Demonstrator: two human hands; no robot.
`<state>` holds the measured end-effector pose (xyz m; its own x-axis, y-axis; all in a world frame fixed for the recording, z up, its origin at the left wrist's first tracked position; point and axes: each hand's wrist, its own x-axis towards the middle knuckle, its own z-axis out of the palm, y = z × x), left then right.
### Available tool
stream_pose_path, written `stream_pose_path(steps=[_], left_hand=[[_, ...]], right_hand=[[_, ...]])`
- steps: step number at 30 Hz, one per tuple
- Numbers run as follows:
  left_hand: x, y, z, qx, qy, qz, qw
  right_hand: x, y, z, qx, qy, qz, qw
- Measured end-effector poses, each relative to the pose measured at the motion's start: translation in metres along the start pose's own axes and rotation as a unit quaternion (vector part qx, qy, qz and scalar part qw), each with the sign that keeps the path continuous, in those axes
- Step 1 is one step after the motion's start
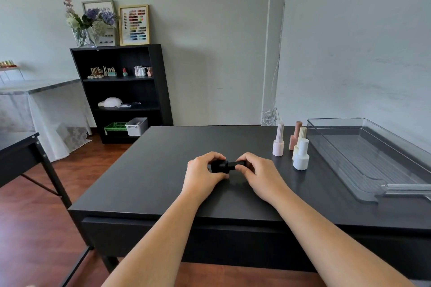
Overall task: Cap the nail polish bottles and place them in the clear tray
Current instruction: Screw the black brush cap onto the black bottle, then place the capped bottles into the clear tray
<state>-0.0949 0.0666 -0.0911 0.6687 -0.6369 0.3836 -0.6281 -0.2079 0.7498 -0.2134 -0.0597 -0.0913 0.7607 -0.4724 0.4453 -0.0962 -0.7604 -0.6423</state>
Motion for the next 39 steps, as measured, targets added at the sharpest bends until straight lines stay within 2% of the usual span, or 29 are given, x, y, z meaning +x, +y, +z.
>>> stream_pose_path(steps=[7, 12, 19, 26, 32, 39], left_hand=[[-0.004, 0.011, 0.001, 0.001, 0.004, -0.01, 1.0], [0.004, 0.039, 0.005, -0.026, 0.011, -0.001, 1.0], [0.034, 0.11, 0.021, -0.003, -0.053, 0.081, 0.995], [0.057, 0.152, 0.063, 0.072, -0.099, 0.106, 0.987], [0.059, 0.155, 0.103, 0.14, -0.163, 0.102, 0.971], [0.064, 0.153, 0.119, 0.157, -0.189, 0.104, 0.964]], right_hand=[[0.0, -0.008, -0.011, -0.007, -0.009, 0.0, 1.0], [0.009, -0.018, -0.051, -0.006, -0.01, 0.013, 1.0], [0.02, -0.017, -0.157, -0.017, 0.045, 0.02, 0.999], [0.019, 0.015, -0.242, -0.09, 0.084, 0.041, 0.992], [0.017, 0.043, -0.271, -0.104, 0.09, 0.069, 0.988], [0.015, 0.073, -0.277, -0.125, 0.072, 0.099, 0.985]])
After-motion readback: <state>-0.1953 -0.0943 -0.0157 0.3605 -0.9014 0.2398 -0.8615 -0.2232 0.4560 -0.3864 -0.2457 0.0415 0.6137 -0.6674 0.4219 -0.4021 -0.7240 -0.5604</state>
